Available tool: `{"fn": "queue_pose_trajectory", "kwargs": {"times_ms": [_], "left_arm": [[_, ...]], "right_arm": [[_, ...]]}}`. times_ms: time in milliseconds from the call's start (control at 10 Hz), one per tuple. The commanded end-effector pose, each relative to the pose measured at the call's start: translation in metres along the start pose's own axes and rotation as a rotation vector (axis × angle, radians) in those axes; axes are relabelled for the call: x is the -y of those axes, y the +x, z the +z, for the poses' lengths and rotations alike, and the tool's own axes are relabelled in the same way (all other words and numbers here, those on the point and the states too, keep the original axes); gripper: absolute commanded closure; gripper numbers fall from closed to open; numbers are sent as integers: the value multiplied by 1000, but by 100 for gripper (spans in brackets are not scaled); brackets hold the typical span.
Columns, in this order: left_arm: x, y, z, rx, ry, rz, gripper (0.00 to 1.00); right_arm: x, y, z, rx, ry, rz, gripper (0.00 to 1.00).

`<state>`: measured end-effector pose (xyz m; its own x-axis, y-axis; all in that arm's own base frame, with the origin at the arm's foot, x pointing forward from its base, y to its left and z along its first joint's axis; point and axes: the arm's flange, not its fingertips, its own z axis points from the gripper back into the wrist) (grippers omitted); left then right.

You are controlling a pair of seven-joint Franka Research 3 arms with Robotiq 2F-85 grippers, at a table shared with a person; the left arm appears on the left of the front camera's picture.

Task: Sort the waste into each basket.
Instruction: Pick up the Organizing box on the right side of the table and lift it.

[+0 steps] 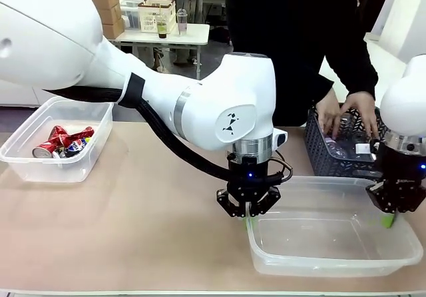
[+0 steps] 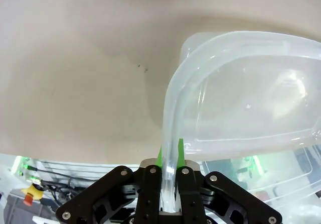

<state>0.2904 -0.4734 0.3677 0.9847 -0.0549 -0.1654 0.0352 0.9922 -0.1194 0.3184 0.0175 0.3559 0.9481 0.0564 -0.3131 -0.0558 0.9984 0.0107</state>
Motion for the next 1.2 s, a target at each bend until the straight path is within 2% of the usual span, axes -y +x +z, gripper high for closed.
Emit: {"fn": "queue_pose_trajectory", "kwargs": {"times_ms": [0,300,500,800,1100], "left_arm": [[-11,-7,18,-17,-45,-18,100],[-51,-17,74,-8,-80,-25,100],[-86,-30,121,52,-86,-22,100],[-129,-53,159,102,-82,-21,100],[-174,-63,180,125,-82,59,100]], "right_arm": [[-4,-24,3,7,67,-1,100],[-22,-59,53,4,189,-11,100],[-41,-69,90,8,223,-42,100],[-90,-44,129,35,322,-115,100],[-152,-18,161,53,275,-107,100]]}}
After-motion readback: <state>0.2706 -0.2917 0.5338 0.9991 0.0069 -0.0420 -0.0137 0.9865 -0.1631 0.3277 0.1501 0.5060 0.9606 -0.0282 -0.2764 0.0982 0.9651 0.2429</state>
